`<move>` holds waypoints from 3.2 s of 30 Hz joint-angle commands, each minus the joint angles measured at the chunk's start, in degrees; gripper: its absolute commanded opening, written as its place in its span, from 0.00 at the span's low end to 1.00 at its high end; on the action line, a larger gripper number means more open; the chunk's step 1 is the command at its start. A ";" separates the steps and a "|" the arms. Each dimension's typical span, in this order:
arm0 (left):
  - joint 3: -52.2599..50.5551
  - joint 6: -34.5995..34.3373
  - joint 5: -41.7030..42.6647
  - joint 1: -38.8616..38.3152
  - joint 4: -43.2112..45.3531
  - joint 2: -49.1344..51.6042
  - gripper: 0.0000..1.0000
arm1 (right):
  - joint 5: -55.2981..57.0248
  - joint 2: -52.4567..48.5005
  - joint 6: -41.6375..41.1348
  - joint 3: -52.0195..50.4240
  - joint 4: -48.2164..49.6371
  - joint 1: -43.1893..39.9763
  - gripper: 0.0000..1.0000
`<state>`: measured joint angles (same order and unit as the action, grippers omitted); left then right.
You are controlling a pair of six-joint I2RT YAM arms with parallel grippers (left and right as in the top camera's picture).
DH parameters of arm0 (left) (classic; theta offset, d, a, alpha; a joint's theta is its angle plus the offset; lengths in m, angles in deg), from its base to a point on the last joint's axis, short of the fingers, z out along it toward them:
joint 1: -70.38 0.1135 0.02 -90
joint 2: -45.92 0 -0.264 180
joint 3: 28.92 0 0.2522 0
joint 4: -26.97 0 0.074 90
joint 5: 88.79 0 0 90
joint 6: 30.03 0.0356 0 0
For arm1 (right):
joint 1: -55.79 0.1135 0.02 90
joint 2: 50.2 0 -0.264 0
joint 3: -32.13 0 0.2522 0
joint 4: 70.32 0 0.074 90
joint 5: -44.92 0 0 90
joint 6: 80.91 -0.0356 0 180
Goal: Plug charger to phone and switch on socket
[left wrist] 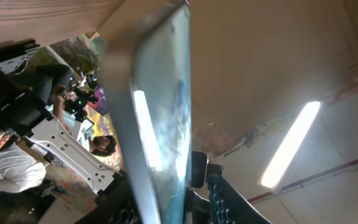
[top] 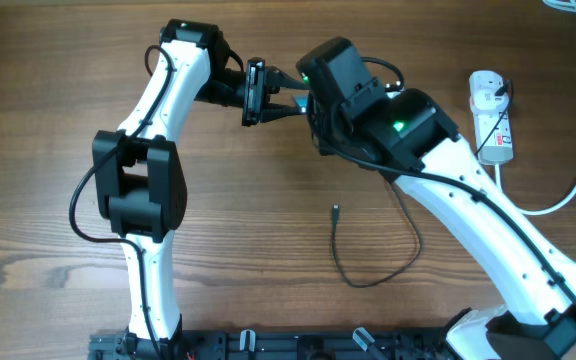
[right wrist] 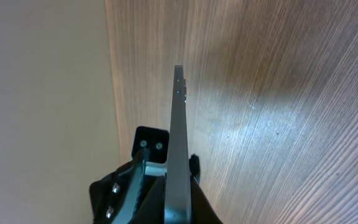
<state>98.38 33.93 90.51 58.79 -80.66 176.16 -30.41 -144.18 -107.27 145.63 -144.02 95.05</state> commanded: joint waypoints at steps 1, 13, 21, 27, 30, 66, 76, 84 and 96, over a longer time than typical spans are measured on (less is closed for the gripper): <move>1.18 -0.15 1.03 -0.20 -0.04 -0.26 0.33 | 1.40 -0.66 -0.61 0.00 0.72 0.09 0.04; 1.18 -0.13 0.92 -0.17 -0.04 -0.26 0.04 | 0.35 -0.63 4.98 0.00 1.18 0.09 0.58; 1.18 -0.11 0.85 1.22 7.30 -0.26 0.04 | -3.39 10.27 46.29 0.02 2.08 -3.85 0.99; 1.18 -0.11 -6.51 2.89 15.87 -0.26 0.04 | -6.36 21.86 73.24 0.00 -7.61 -10.95 1.00; 1.18 -0.09 -15.39 2.82 17.05 -0.26 0.04 | -5.99 22.23 77.37 -0.04 -17.18 -11.72 1.00; 1.18 9.14 -41.42 0.83 23.87 -0.26 0.04 | -20.57 -8.17 72.67 -37.44 8.46 -6.19 0.40; 1.18 9.14 -41.42 0.83 23.85 -0.26 0.04 | -16.98 -12.24 71.36 -37.48 10.27 -2.80 0.41; 1.18 9.11 -41.40 0.83 23.82 -0.26 0.04 | -18.21 -14.49 71.36 -37.51 11.30 -2.71 0.37; 1.18 9.07 -41.40 0.83 23.80 -0.26 0.04 | -19.45 -14.58 71.21 -37.51 11.47 -2.40 0.22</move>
<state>98.38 41.90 48.08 59.62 -57.01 176.16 -49.36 -157.14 -35.32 108.89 -132.85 92.15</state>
